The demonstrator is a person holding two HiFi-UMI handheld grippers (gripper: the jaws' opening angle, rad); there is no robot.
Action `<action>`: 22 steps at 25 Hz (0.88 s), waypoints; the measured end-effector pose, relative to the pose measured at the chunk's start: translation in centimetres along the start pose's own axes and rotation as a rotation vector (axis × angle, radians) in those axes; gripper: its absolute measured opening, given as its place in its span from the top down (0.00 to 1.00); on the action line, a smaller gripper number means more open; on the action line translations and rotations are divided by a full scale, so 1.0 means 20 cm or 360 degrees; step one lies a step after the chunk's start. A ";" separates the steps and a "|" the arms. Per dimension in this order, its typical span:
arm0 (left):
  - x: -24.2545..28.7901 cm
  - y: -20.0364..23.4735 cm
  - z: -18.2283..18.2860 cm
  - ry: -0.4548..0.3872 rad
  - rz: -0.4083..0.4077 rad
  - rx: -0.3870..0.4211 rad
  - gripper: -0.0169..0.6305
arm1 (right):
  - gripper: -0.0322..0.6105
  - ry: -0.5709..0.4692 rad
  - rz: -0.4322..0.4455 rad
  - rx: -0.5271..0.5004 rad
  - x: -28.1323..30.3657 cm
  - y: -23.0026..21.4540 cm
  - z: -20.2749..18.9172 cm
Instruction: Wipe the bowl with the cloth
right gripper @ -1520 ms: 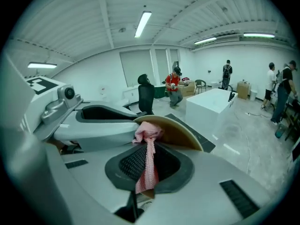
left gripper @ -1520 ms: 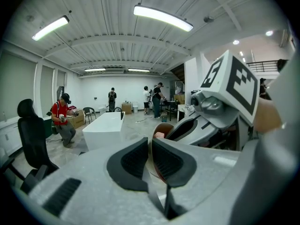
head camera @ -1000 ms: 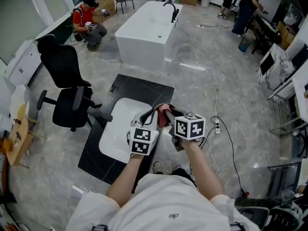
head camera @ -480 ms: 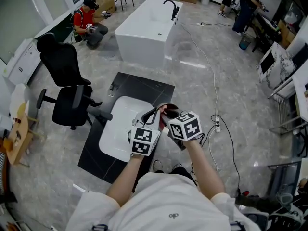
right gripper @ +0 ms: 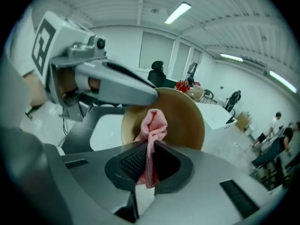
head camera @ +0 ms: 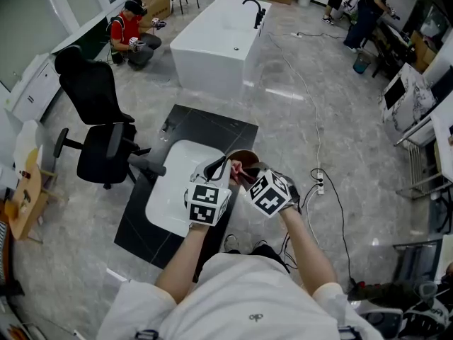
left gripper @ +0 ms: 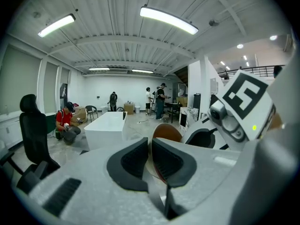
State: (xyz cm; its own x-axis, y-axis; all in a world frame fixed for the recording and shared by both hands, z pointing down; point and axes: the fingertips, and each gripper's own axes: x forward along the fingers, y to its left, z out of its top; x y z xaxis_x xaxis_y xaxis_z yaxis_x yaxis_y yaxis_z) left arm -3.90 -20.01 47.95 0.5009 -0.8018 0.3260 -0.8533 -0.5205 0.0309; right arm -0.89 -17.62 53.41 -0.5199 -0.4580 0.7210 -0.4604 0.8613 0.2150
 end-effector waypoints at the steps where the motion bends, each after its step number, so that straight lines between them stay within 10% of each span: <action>1: 0.00 0.00 0.00 0.0004 -0.0003 -0.0002 0.93 | 0.91 0.0046 -0.0069 -0.0098 -0.01 -0.02 -0.01; 10: 0.01 -0.01 0.02 0.0003 -0.0007 -0.0012 0.93 | 0.91 0.0171 -0.0438 -0.0777 -0.02 -0.09 -0.02; 22: 0.00 -0.03 0.03 -0.0028 -0.0026 -0.0028 0.93 | 0.91 -0.0066 -0.0225 -0.0483 0.00 0.05 0.05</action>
State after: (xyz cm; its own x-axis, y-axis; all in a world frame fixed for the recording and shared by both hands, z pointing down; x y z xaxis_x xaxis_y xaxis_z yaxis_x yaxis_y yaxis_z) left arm -3.27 -19.87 47.42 0.5174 -0.7982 0.3086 -0.8472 -0.5287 0.0531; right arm -2.02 -17.03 52.96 -0.4976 -0.5809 0.6441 -0.2980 0.8119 0.5020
